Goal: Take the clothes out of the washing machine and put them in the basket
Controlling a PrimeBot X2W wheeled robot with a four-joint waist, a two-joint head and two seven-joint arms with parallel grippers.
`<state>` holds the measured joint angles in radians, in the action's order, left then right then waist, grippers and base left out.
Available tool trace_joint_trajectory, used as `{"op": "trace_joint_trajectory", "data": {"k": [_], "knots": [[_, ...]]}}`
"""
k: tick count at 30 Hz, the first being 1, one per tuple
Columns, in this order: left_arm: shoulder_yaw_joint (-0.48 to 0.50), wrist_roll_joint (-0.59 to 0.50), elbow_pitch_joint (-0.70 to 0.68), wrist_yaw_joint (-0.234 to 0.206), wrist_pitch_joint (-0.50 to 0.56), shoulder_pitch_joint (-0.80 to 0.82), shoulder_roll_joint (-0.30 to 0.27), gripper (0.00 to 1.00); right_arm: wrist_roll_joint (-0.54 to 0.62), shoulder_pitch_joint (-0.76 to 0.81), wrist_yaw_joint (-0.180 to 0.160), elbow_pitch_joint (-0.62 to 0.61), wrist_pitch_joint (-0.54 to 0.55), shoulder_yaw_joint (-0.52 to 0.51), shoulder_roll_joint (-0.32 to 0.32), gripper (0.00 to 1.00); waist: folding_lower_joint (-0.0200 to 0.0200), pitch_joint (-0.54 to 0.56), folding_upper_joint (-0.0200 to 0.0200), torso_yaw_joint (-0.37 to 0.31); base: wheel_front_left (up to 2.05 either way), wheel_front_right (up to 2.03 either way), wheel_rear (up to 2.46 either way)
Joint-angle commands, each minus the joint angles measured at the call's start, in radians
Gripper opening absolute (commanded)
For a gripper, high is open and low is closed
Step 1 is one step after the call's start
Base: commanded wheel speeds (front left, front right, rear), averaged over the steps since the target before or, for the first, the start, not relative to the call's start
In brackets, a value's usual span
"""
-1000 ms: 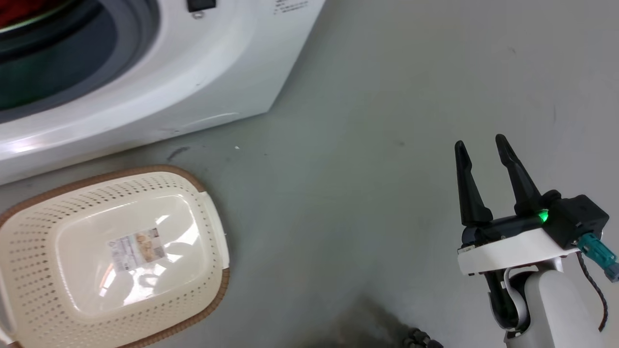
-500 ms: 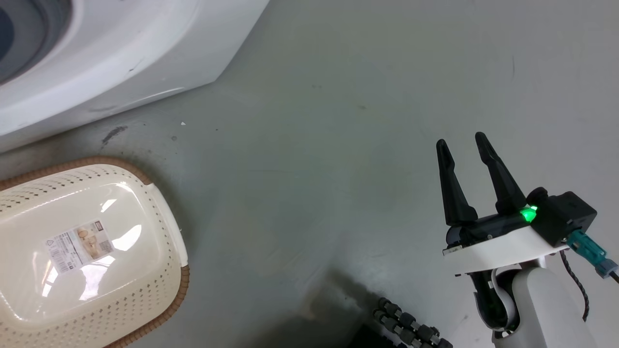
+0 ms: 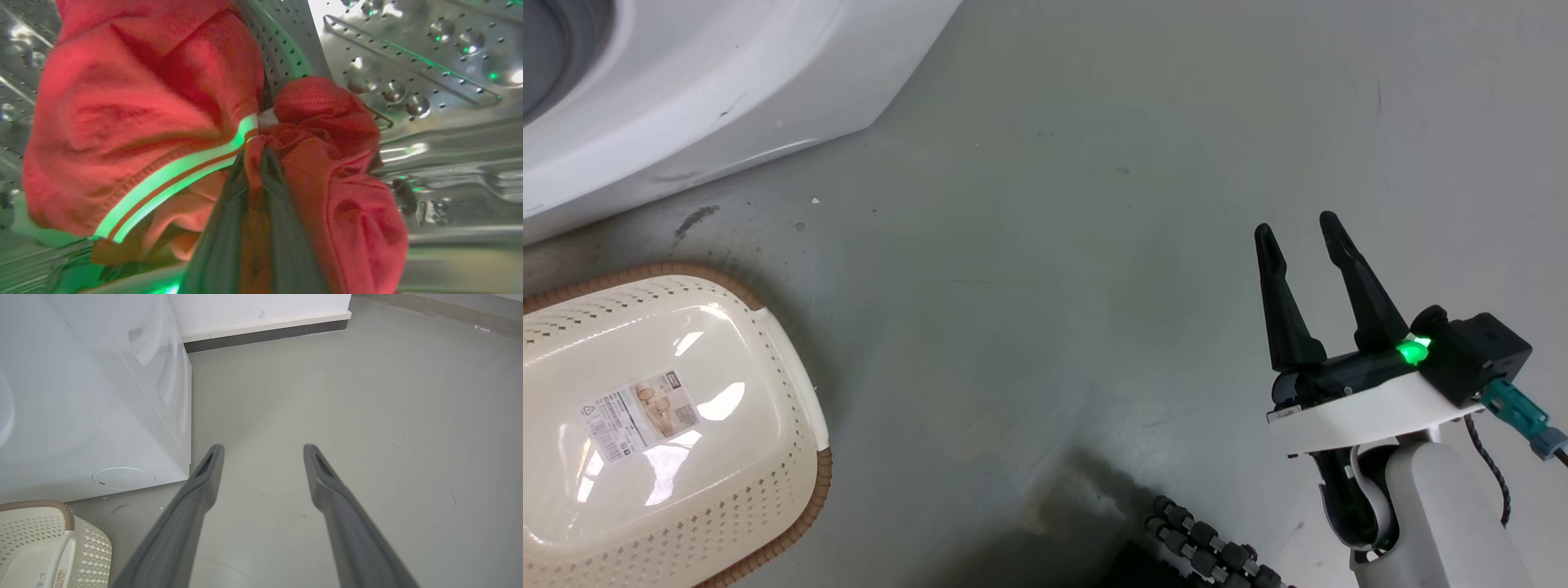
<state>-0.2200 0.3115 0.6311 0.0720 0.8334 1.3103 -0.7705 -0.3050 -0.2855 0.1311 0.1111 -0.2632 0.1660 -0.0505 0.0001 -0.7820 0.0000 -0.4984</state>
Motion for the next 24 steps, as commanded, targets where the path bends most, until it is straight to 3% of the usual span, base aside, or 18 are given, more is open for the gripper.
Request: {"op": "trace_joint_trajectory", "data": {"k": [1, 5, 12, 24], "knots": [[0.004, -0.002, -0.024, -0.018, -0.007, -0.021, -0.006, 0.0, -0.001, -0.011, -0.001, 0.003, -0.002, -0.004, 0.0, 1.0, -0.0001, 0.005, 0.0, 0.001, 0.0, 0.0, 0.0], [0.019, -0.013, -0.075, -0.063, -0.089, -0.055, -0.009, 0.0, 0.004, -0.008, -0.001, 0.014, -0.002, -0.011, 0.0, 1.0, -0.0001, 0.03, 0.0, 0.007, 0.0, 0.0, 0.0], [0.055, 0.004, -0.087, -0.129, -0.316, -0.142, 0.042, 0.0, 0.033, 0.009, -0.001, 0.017, -0.002, -0.042, 0.0, 1.0, -0.0001, 0.112, 0.0, 0.033, 0.0, 0.0, 0.0], [0.109, 0.089, 0.035, -0.147, -0.687, -0.347, 0.18, 0.0, 0.085, 0.051, -0.001, 0.049, -0.002, -0.094, 0.0, 1.0, -0.0001, 0.282, 0.0, 0.101, 0.0, 0.0, 0.0]]}}
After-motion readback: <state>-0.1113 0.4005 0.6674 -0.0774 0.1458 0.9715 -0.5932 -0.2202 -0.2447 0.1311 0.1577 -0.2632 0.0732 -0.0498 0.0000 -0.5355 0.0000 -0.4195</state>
